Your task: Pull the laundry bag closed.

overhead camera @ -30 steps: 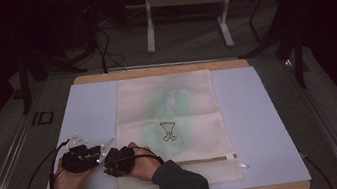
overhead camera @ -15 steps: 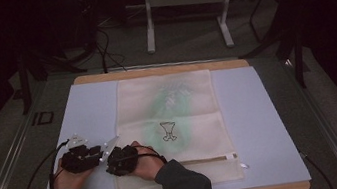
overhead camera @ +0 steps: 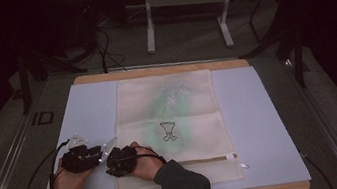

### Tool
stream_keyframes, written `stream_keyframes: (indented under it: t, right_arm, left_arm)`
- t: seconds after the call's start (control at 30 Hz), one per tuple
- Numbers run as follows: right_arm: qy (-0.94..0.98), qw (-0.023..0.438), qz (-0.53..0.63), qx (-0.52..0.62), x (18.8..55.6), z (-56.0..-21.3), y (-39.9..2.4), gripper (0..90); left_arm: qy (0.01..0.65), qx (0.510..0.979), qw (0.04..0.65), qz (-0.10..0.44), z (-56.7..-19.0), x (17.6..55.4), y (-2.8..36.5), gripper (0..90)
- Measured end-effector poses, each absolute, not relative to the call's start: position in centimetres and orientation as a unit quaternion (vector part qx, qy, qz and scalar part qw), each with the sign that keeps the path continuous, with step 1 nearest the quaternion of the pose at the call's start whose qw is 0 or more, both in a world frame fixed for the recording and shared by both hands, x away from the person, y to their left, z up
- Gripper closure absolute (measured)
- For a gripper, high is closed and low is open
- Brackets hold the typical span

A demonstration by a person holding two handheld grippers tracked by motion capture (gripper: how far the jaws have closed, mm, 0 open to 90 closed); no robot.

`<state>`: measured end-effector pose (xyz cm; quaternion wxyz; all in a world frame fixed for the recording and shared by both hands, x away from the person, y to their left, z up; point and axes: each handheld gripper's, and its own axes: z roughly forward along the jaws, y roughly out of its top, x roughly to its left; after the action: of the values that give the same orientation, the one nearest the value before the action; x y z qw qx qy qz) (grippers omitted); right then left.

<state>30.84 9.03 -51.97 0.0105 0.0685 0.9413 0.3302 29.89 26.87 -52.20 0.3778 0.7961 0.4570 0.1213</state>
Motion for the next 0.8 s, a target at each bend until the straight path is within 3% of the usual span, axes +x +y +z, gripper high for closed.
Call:
stream_keyframes:
  t: [0.1,0.2,0.8]
  right_arm:
    - [0.945,0.009,0.318,0.068,30.8,-52.4,9.7,73.1]
    - [0.949,0.026,0.309,0.063,30.7,-52.3,10.1,80.3]
    - [0.938,0.031,0.34,0.068,30.3,-50.7,8.8,81.2]
  left_arm:
    - [0.457,0.796,0.378,0.121,-52.2,29.9,26.9,60.4]
    - [0.458,0.796,0.378,0.121,-52.2,29.9,26.9,60.3]
    - [0.456,0.797,0.377,0.12,-52.2,29.9,26.8,60.3]
